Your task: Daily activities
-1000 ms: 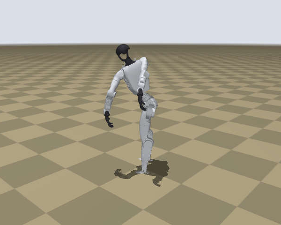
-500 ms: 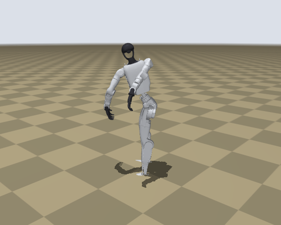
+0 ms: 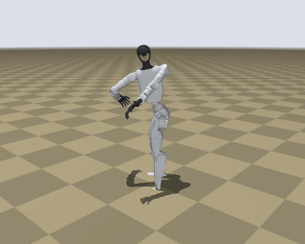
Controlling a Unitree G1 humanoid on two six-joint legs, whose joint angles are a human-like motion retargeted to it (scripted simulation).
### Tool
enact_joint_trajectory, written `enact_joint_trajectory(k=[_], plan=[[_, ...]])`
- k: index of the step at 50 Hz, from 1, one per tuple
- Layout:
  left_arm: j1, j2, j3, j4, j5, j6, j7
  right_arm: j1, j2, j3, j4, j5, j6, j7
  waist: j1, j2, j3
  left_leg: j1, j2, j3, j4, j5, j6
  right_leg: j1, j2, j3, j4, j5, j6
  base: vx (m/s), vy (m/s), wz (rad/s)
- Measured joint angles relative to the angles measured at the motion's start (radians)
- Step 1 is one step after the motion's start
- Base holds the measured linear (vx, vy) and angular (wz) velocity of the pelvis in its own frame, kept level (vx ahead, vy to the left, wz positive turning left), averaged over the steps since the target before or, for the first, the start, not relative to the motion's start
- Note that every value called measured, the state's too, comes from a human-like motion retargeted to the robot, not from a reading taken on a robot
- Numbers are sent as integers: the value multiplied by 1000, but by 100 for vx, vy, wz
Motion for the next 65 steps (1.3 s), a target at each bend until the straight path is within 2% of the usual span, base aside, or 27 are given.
enact_joint_trajectory(k=[12,20,43,65], plan=[[77,21,133,80,-71,-4,88,0,0,0,0,149,-81,-275,-11,-132,26,71,76,58,7,-43,-19,25,84,55,31,22,-13,2,2,-36],[85,24,230,145,-84,1,84,0,0,0,0,207,-111,-399,-14,-213,63,106,113,67,9,-63,-33,54,118,54,38,19,-26,1,0,-5],[70,62,295,182,-91,13,-1,0,0,0,0,256,-203,-419,-11,-324,93,143,134,-14,5,-59,-64,147,121,-37,30,-27,-67,2,-2,21],[105,117,369,181,-61,24,-29,0,0,0,0,236,-236,-443,-12,-364,128,184,146,-73,8,-61,-80,237,125,-103,15,-50,-89,1,-1,17]])
